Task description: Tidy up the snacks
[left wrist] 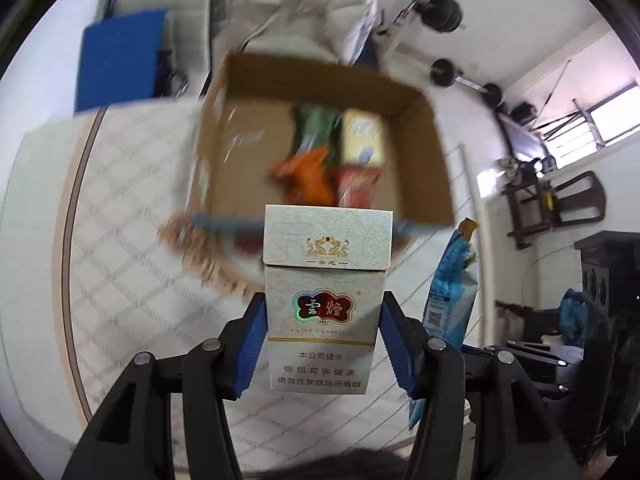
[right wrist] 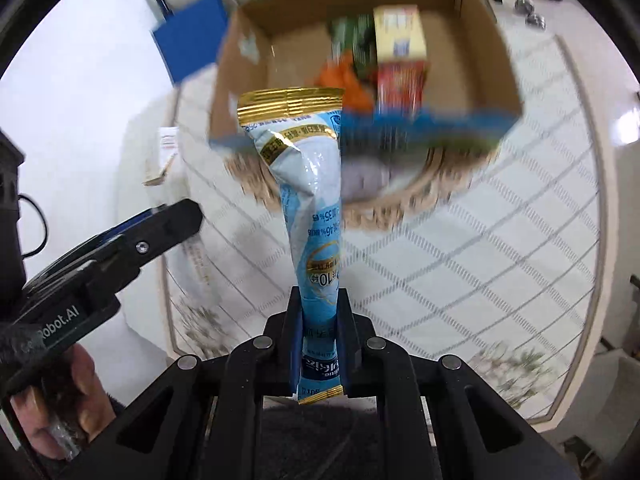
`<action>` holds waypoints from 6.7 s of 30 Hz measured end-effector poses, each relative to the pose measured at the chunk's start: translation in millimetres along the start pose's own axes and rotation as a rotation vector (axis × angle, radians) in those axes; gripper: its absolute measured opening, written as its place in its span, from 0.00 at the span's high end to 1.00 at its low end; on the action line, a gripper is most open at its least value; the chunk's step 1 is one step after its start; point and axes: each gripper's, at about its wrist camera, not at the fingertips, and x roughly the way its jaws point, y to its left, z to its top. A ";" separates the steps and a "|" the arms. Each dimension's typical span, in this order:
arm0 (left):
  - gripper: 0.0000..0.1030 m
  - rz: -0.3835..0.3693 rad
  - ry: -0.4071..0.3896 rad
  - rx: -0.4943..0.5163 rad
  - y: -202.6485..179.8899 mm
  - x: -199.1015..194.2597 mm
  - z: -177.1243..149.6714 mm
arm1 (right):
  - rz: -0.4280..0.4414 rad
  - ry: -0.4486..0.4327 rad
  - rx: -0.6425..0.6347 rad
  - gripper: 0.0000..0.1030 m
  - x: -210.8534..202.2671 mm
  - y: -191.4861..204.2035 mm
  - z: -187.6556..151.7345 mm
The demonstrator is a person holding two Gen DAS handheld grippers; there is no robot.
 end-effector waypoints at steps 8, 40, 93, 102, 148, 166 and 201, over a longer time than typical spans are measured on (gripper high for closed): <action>0.49 0.078 0.016 0.034 0.6 47.4 114.0 | -0.121 -0.092 0.045 0.85 -24.2 -36.5 117.9; 0.32 0.251 0.315 -0.065 66.8 213.3 227.4 | -0.313 0.122 0.110 0.38 114.6 -99.7 289.8; 0.03 0.329 0.043 -0.115 72.8 45.8 18.0 | -0.056 -0.064 0.104 0.05 64.4 -20.9 42.0; 0.03 0.424 0.130 -0.201 119.6 95.4 -14.4 | -0.041 -0.035 0.106 0.05 169.3 -22.2 63.3; 0.03 0.317 -0.009 -0.114 114.7 41.2 83.7 | 0.045 -0.151 -0.155 0.98 42.6 76.7 148.2; 0.03 0.251 -0.010 -0.025 64.3 66.3 100.3 | -0.258 -0.123 0.022 0.09 67.2 -12.1 147.7; 0.00 0.254 -0.226 0.023 -31.2 -114.7 2.5 | -0.314 -0.435 -0.015 0.05 -149.2 27.9 -12.8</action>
